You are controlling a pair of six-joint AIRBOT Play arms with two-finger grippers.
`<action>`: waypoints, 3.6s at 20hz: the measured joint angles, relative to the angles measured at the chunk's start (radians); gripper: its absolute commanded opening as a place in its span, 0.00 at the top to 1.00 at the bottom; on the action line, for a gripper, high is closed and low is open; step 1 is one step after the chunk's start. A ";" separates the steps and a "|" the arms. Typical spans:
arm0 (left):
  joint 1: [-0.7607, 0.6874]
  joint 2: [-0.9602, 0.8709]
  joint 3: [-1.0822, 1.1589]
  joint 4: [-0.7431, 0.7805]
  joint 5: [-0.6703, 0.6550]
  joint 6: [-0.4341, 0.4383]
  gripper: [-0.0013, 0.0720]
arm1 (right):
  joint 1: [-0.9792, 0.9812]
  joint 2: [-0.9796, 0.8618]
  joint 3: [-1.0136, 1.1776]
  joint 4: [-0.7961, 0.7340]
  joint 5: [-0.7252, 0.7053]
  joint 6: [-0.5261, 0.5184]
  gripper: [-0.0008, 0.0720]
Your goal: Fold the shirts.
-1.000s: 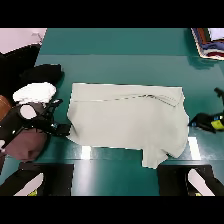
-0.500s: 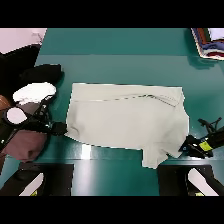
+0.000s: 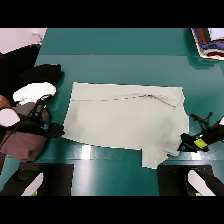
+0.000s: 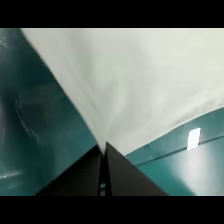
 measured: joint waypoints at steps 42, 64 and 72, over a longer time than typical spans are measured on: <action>-0.084 -0.605 0.593 -0.046 0.204 -0.049 0.95 | -0.224 -0.795 0.828 0.323 -0.090 -0.249 0.13; -0.465 -1.017 0.850 -0.189 0.405 -0.082 0.95 | 0.146 -0.558 0.924 0.461 -0.081 -0.256 0.98; -0.512 -1.141 0.952 -0.196 0.370 -0.074 0.95 | 0.367 -0.483 1.093 0.534 -0.087 -0.185 0.98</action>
